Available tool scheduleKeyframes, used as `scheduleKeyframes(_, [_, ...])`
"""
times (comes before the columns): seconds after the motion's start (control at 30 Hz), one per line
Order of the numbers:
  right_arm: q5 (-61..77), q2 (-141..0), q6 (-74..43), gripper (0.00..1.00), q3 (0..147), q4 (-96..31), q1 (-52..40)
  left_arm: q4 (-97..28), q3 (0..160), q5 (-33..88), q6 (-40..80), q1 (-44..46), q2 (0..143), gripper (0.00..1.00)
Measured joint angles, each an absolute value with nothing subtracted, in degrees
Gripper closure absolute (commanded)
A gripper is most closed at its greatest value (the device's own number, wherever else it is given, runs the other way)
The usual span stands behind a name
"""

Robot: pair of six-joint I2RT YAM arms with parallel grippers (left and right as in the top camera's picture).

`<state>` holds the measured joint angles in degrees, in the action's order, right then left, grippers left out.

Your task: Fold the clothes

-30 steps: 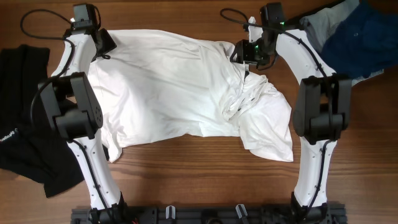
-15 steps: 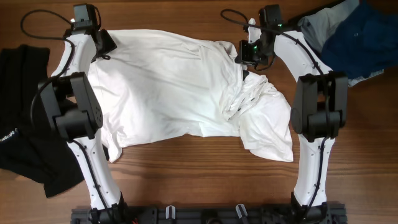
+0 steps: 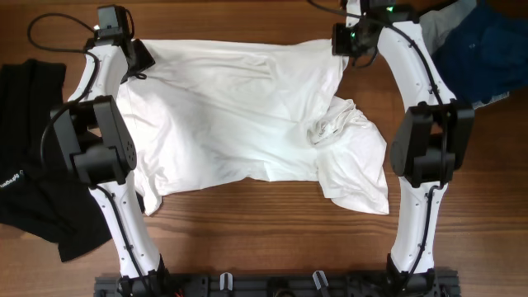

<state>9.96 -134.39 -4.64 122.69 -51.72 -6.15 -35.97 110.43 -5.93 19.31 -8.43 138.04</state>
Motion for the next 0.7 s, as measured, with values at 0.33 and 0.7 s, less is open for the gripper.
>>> scheduleKeyframes(0.33, [1.3,-134.4,0.4,0.96,129.3,-42.0,-4.6,-37.0,110.4,-5.9,19.3,-8.4,138.0,0.39])
scheduleKeyframes(0.7, [-0.8,-134.4,11.0,0.96,129.9,-29.8,-4.2,-37.1,110.4,-5.9,19.3,-8.4,138.0,0.39])
